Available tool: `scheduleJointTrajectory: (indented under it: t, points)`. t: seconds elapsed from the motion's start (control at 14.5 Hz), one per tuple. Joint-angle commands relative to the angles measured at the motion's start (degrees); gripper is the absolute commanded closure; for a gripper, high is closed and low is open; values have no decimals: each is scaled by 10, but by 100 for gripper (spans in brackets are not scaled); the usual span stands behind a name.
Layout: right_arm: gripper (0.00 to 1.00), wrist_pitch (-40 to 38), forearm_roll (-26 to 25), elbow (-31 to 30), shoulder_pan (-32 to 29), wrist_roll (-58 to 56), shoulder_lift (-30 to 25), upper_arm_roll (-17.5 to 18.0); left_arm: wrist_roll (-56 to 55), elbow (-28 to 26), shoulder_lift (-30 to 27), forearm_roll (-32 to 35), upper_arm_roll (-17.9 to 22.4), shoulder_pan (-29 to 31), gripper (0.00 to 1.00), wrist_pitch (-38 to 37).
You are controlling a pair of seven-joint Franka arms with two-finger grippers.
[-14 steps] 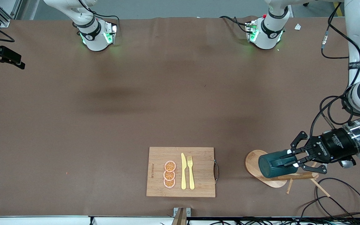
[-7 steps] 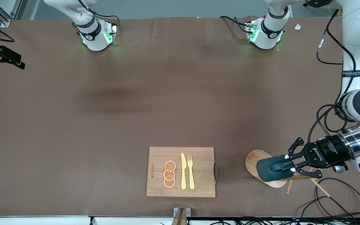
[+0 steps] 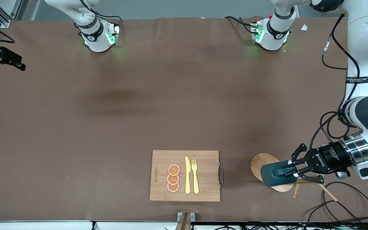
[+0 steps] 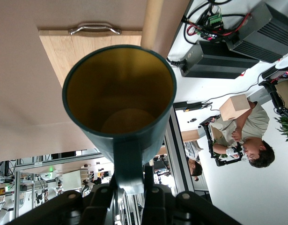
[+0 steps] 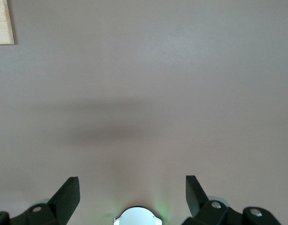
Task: Pass cup and hang on rack
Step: 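Lower the mug handle onto a rack peg with the left gripper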
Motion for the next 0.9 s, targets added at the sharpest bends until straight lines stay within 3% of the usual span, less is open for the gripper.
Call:
scheduleJointTrajectory:
  t: [0.0, 0.83]
  points:
    - [0, 2, 1, -13, 0, 2, -15, 2, 16, 8, 5, -15, -3, 20, 100, 0]
    - [0, 1, 1, -13, 0, 2, -15, 2, 56, 4, 20, -18, -3, 52, 100, -15]
